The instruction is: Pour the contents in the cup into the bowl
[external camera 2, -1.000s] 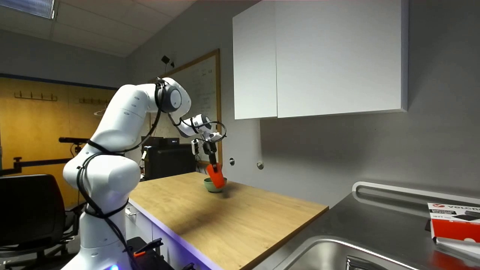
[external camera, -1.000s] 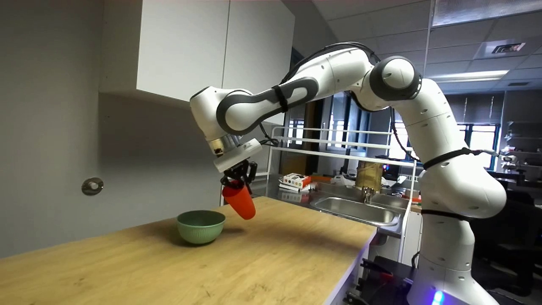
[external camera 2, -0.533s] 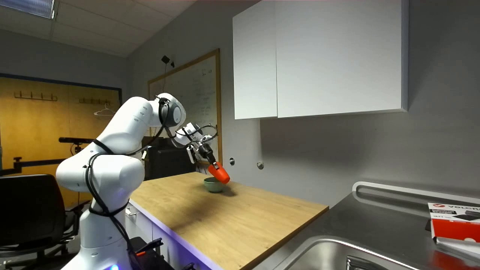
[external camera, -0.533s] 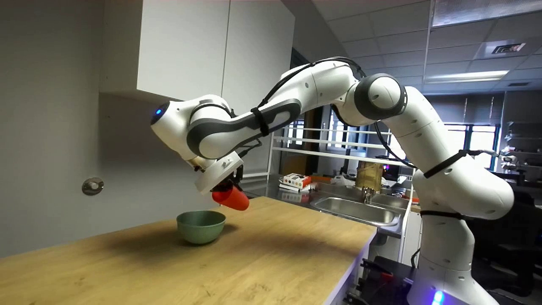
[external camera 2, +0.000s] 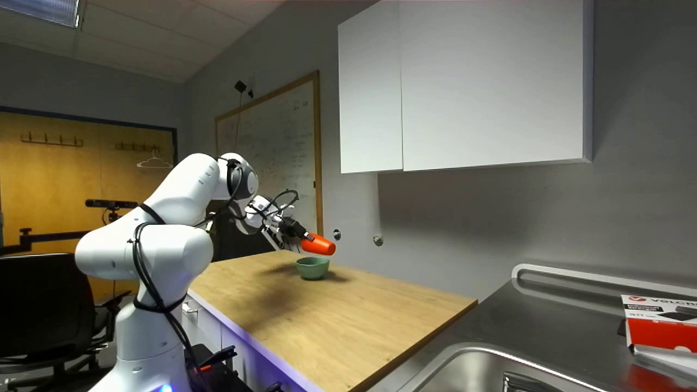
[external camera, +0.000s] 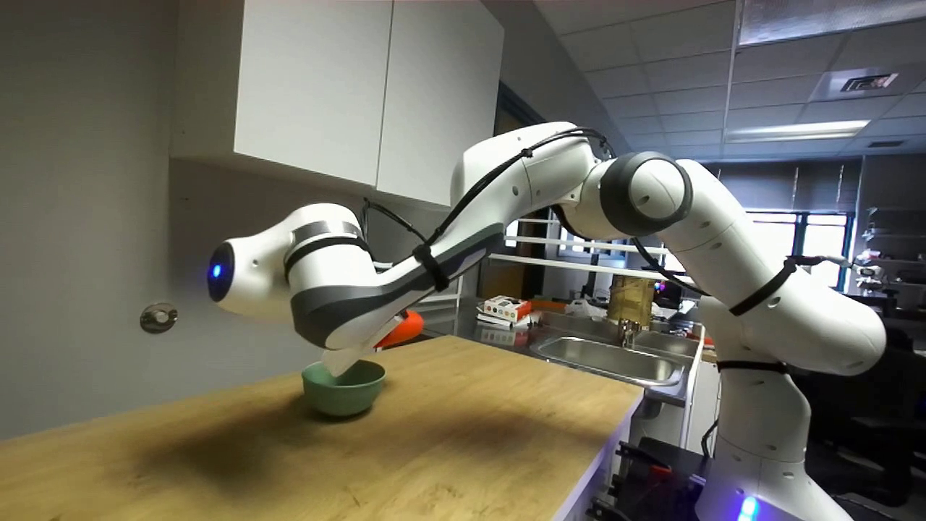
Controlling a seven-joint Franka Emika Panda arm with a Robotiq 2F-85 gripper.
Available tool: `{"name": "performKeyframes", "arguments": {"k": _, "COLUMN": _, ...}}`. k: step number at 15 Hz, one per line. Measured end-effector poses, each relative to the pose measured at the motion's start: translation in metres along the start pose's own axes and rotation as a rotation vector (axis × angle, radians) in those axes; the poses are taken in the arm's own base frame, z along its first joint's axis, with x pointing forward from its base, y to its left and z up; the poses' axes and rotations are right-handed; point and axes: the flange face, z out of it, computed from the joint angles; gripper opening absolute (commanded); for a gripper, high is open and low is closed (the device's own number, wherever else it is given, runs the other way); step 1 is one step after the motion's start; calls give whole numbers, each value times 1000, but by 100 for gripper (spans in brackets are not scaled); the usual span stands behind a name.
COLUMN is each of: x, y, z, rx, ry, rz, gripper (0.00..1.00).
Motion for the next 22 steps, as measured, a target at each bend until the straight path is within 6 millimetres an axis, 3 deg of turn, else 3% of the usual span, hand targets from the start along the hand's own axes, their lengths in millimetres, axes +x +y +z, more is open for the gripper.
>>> {"name": "performKeyframes", "arguments": {"k": 7, "x": -29, "y": -25, "z": 13, "rx": -179, "ry": 197, "rz": 98, "gripper": 1}}
{"name": "performKeyframes", "arguments": {"k": 22, "x": -22, "y": -29, "z": 15, "rx": -334, "ry": 367, "rz": 215, "gripper": 1}}
